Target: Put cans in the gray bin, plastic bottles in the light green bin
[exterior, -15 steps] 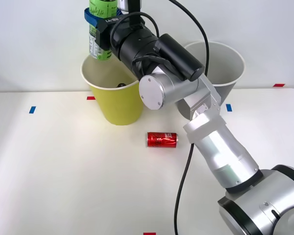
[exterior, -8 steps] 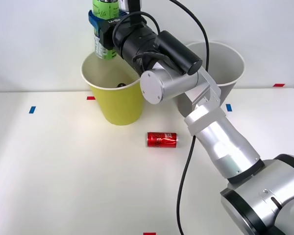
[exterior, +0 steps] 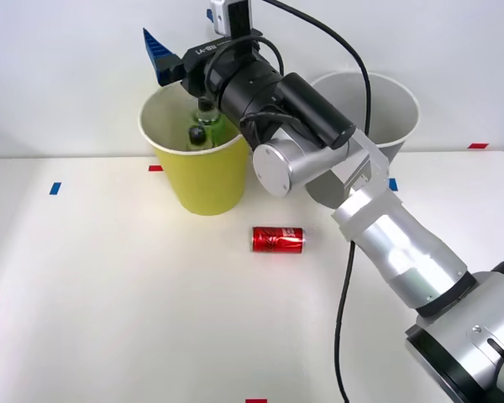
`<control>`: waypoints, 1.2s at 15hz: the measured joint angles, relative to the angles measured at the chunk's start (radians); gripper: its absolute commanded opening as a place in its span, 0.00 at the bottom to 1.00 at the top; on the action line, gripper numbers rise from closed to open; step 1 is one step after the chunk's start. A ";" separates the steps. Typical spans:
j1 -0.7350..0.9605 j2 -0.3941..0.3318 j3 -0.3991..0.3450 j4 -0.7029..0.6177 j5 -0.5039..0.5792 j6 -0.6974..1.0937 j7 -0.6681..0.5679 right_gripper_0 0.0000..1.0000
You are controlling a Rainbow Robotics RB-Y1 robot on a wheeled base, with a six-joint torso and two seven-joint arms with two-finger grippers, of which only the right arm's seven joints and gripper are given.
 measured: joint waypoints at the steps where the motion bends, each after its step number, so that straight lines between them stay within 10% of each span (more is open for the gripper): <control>1: 0.002 -0.011 0.007 0.000 -0.005 -0.015 -0.006 1.00; 18: 0.594 -0.207 0.019 -0.526 0.018 -0.251 0.005 1.00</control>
